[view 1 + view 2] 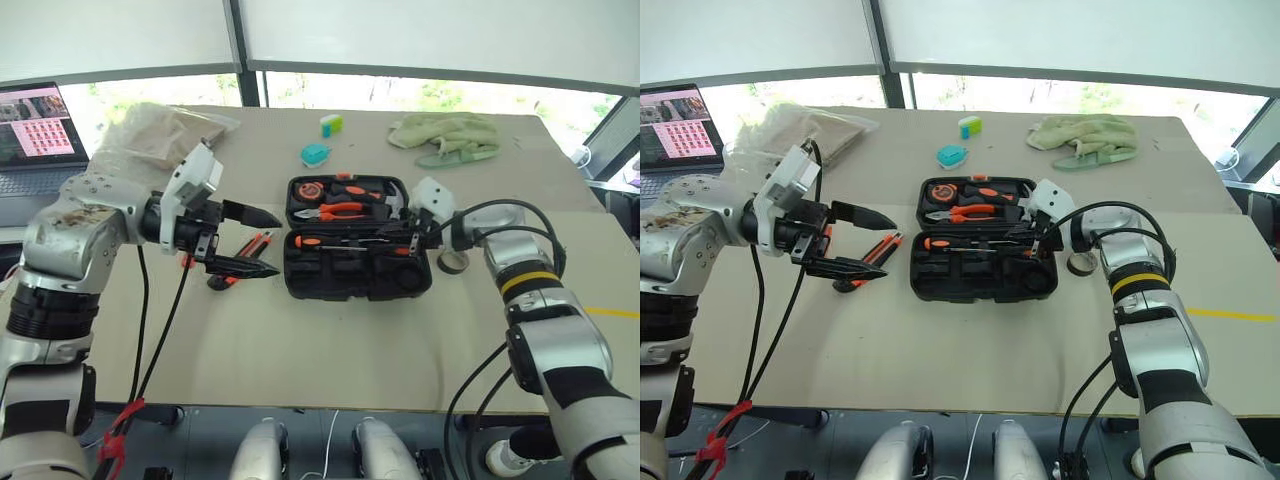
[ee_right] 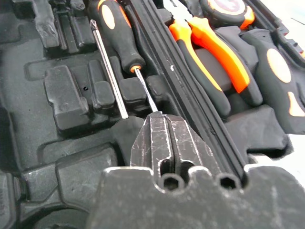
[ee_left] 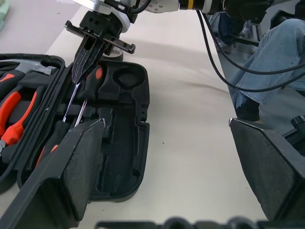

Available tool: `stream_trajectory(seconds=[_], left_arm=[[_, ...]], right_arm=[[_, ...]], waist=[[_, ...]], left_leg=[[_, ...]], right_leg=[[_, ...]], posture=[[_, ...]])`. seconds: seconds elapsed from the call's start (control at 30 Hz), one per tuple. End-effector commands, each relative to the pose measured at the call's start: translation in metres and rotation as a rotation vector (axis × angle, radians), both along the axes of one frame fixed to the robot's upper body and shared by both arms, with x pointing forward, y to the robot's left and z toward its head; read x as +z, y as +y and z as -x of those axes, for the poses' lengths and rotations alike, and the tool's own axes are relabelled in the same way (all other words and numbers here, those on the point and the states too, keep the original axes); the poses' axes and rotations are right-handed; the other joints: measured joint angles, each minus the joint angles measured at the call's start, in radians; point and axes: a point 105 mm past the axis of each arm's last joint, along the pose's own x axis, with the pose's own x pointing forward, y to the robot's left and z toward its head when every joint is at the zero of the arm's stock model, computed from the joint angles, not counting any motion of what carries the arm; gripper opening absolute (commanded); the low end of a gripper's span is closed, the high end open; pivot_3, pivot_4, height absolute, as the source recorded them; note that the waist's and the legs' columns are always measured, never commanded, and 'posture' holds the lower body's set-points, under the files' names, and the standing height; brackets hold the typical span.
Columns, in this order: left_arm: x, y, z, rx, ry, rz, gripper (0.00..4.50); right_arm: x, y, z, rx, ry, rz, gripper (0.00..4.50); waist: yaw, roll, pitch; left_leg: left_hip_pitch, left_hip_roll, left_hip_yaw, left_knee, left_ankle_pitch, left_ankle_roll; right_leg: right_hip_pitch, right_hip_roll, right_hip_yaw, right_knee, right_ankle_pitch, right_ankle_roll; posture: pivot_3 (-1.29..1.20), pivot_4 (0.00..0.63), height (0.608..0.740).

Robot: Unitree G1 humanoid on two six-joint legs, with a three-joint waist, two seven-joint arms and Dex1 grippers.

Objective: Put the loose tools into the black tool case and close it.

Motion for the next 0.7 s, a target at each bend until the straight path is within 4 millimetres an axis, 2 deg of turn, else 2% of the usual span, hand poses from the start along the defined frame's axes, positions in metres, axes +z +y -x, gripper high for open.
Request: stream_trajectory(seconds=[0.03, 0.33, 0.53, 0.7], left_arm=[[0.009, -0.002, -0.001, -0.012, -0.042, -0.001, 4.50], [0.007, -0.002, -0.001, -0.008, -0.043, -0.004, 4.50], [0.007, -0.001, 0.000, -0.001, -0.043, -0.003, 4.50], [0.006, -0.001, 0.000, -0.002, -0.045, -0.008, 4.50]], right_arm=[[0.001, 0.007, 0.000, 0.015, -0.031, 0.027, 0.05], [-0.013, 0.014, 0.000, 0.012, -0.033, 0.078, 0.05], [0.007, 0.020, -0.002, 0.017, -0.062, 0.005, 0.05], [0.018, 0.013, 0.000, 0.012, -0.041, -0.047, 0.05]], waist=[[0.000, 0.000, 0.000], [-0.001, 0.000, 0.000], [-0.001, 0.000, 0.000], [-0.001, 0.000, 0.000]], left_leg=[[0.000, 0.000, 0.000, 0.000, 0.000, 0.000], [0.000, 0.000, 0.000, 0.000, 0.000, 0.000], [0.001, 0.000, 0.000, 0.000, 0.000, 0.000], [0.000, 0.000, 0.000, 0.000, 0.000, 0.000]], right_leg=[[0.000, 0.000, 0.000, 0.000, 0.000, 0.000], [0.000, 0.000, 0.000, 0.000, 0.000, 0.000], [0.000, 0.000, 0.000, 0.000, 0.000, 0.000], [0.000, 0.000, 0.000, 0.000, 0.000, 0.000]], posture=[[0.00, 0.150, 0.740], [0.00, 0.150, 0.740], [0.00, 0.150, 0.740], [0.00, 0.150, 0.740]])
